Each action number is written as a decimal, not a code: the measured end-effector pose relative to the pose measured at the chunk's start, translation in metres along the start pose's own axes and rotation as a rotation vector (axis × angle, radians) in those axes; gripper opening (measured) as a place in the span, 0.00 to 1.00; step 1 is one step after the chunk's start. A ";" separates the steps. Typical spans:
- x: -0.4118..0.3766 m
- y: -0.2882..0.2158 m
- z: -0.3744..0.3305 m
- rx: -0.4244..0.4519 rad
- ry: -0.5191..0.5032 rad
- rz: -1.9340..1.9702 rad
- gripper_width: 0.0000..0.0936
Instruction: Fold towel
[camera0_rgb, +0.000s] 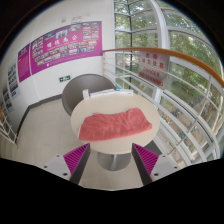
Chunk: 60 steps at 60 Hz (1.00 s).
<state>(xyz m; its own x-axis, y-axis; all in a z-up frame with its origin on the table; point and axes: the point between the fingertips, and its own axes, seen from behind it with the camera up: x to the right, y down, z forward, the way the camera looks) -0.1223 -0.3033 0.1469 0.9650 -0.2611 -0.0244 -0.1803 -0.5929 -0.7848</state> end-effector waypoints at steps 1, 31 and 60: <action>-0.012 -0.001 0.010 0.004 -0.016 -0.007 0.92; -0.141 -0.009 0.260 -0.110 -0.108 -0.203 0.75; -0.145 -0.013 0.257 -0.135 -0.199 -0.219 0.04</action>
<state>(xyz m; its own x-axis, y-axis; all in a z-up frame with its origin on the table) -0.2114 -0.0623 0.0016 0.9995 0.0296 0.0048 0.0246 -0.7174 -0.6962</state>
